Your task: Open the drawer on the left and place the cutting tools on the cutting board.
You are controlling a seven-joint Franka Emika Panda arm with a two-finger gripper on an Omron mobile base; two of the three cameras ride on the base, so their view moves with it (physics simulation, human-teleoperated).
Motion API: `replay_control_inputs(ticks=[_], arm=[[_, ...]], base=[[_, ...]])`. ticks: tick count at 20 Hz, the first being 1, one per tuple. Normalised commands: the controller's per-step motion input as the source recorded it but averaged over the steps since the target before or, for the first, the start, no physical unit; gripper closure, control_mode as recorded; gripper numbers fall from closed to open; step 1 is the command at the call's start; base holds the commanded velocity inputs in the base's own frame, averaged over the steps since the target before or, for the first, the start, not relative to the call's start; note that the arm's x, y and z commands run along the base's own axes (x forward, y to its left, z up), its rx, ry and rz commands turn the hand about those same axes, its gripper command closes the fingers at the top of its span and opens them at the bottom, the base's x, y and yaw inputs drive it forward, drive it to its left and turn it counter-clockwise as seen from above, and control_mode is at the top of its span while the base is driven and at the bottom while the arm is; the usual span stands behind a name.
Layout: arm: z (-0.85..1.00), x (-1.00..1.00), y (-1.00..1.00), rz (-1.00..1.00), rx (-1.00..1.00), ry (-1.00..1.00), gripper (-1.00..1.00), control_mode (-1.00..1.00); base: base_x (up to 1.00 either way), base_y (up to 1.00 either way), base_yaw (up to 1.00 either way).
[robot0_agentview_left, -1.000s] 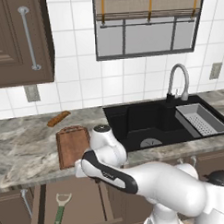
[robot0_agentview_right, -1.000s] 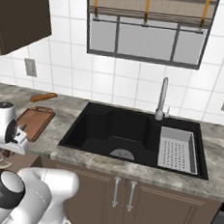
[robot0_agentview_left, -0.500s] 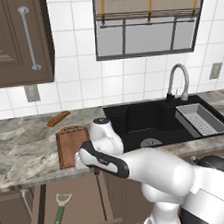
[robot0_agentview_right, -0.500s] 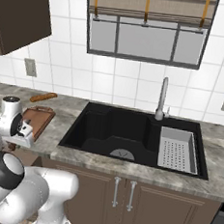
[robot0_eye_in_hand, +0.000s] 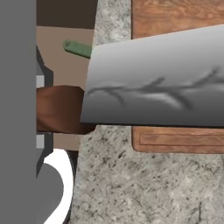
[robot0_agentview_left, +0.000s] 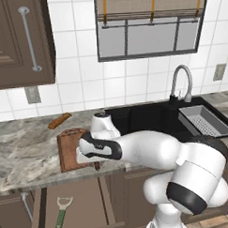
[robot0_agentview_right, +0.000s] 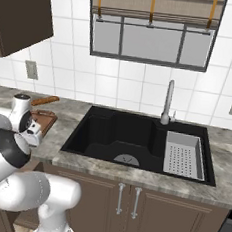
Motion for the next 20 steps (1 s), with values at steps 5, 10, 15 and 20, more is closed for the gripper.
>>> replay_control_inputs(ticks=[5, 10, 15, 20], arm=[[0.00, 0.47, -0.01, 0.09, 0.00, 0.06, 1.00, -1.00], [0.00, 0.47, 0.00, 0.12, 0.00, 0.03, 1.00, -1.00], [0.00, 0.45, 0.00, 0.13, 0.00, 0.01, 1.00, -1.00], [0.00, 0.44, 0.00, 0.14, -0.01, 0.01, 1.00, -1.00]], base=[[0.00, 0.00, 0.00], [0.00, 0.00, 0.00], [0.00, 0.00, 0.00], [0.00, 0.00, 0.00]])
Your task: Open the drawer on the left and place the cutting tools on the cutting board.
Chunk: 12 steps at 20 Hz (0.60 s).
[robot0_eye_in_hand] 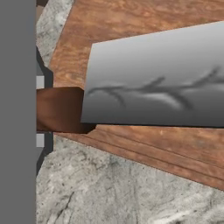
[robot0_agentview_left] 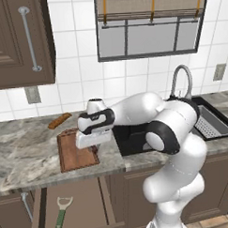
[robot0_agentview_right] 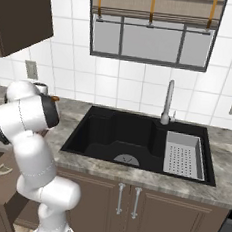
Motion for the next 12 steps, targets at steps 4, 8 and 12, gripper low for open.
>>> replay_control_inputs(ticks=[4, 8, 12], arm=[[0.00, 0.36, 0.00, 0.12, -0.02, 0.00, 1.00, -1.00], [-0.04, 0.31, 0.00, 0.09, -0.06, 0.00, 1.00, -1.00], [-0.13, 0.25, 0.00, 0.12, -0.06, -0.03, 1.00, -1.00]], base=[[0.00, 0.00, 0.00], [0.00, 0.00, 0.00], [0.00, 0.00, 0.00]])
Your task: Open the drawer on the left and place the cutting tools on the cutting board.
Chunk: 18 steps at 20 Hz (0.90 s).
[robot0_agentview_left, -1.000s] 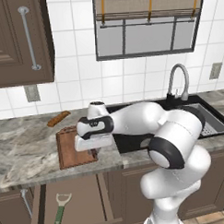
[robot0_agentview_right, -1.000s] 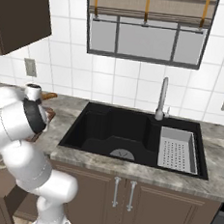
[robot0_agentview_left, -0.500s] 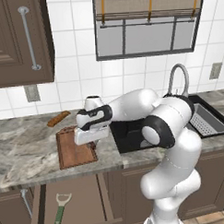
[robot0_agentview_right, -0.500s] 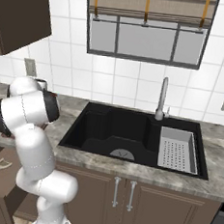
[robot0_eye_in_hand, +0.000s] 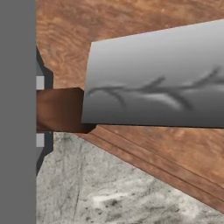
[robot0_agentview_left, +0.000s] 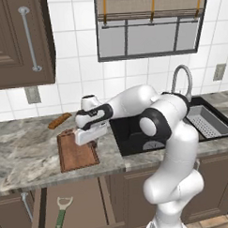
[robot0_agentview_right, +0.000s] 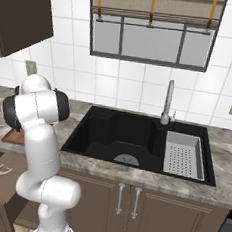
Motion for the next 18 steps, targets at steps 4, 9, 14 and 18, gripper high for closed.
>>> replay_control_inputs(ticks=[4, 9, 14, 18], arm=[[-0.10, 0.21, 0.00, 0.13, -0.06, -0.05, 1.00, -1.00], [-0.04, 0.06, 0.00, 0.12, -0.01, -0.09, 1.00, -1.00], [-0.06, 0.00, 0.00, 0.10, 0.00, -0.10, 1.00, -1.00], [-0.13, 0.00, 0.00, 0.12, 0.00, -0.03, 1.00, -1.00]], base=[[0.00, 0.00, 0.00], [0.00, 0.00, 0.00], [0.00, 0.00, 0.00], [0.00, 0.00, 0.00]])
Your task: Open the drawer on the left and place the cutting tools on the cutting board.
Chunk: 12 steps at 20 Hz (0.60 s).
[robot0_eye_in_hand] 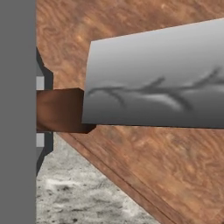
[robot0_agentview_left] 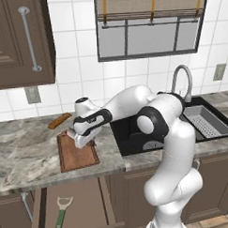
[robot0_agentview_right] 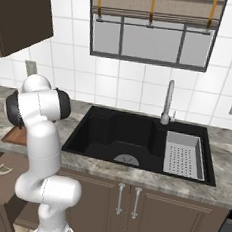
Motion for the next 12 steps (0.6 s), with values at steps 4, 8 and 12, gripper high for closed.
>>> replay_control_inputs(ticks=[4, 8, 12], arm=[[-0.21, 0.07, 0.00, 0.19, 0.00, 0.00, 1.00, -1.00], [-0.09, 0.20, 0.00, 0.26, 0.00, 0.00, 1.00, -1.00], [-0.01, 0.17, 0.00, 0.25, 0.00, 0.00, 1.00, -1.00]], base=[[0.00, 0.00, 0.00], [0.00, 0.00, 0.00], [0.00, 0.00, 0.00]])
